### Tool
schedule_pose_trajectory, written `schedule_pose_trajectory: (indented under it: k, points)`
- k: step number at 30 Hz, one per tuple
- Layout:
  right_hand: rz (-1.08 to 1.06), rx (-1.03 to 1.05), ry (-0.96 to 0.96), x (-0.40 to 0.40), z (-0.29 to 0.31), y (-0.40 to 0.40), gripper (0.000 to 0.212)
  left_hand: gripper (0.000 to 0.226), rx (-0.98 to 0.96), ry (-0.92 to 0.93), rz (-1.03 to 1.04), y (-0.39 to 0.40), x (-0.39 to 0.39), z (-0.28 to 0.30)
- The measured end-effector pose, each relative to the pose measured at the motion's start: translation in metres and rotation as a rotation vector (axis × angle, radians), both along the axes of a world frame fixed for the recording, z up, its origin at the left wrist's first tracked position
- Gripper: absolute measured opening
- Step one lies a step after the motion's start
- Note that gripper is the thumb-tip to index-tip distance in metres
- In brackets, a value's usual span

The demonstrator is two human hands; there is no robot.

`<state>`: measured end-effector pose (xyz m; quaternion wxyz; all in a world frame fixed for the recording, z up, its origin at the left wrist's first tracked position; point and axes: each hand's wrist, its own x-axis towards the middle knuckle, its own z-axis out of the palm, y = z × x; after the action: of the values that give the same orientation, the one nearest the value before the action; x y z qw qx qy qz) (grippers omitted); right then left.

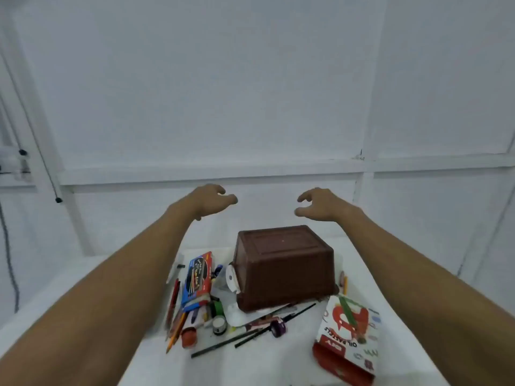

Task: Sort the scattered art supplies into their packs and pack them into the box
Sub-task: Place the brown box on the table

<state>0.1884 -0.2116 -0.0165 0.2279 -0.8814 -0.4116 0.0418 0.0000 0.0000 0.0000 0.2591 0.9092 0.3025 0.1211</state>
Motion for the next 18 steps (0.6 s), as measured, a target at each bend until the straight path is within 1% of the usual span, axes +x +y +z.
schedule_pose_trajectory:
  k: [2,6,8,10,12,13,16,17,18]
  points:
    - [-0.038,-0.051,0.034,0.007,-0.027,-0.011,0.059,0.070,-0.133,0.031,0.028,-0.005,0.007,-0.029]
    - [-0.146,-0.065,0.198,0.032,-0.093,-0.030,0.084,0.077,-0.343,0.067,0.113,-0.015,0.022,-0.097]
    - [-0.184,-0.027,0.287,0.044,-0.110,-0.033,0.091,0.068,-0.436,0.050,0.145,-0.019,0.032,-0.116]
    - [-0.177,0.008,0.352,0.052,-0.124,-0.032,0.087,0.062,-0.528,0.037,0.175,-0.022,0.040,-0.131]
    - [-0.153,0.060,0.411,0.057,-0.131,-0.030,0.076,0.063,-0.556,0.045,0.188,-0.026,0.047,-0.140]
    - [-0.140,0.096,0.449,0.060,-0.133,-0.028,0.076,0.063,-0.566,0.049,0.192,-0.027,0.050,-0.143]
    - [-0.137,0.168,0.589,0.067,-0.137,-0.027,0.096,0.064,-0.629,0.029,0.216,-0.032,0.055,-0.150]
    - [-0.131,0.185,0.632,0.069,-0.139,-0.027,0.093,0.064,-0.653,0.014,0.217,-0.033,0.056,-0.152]
    - [-0.118,0.205,0.672,0.068,-0.140,-0.028,0.085,0.064,-0.672,0.001,0.217,-0.036,0.056,-0.152]
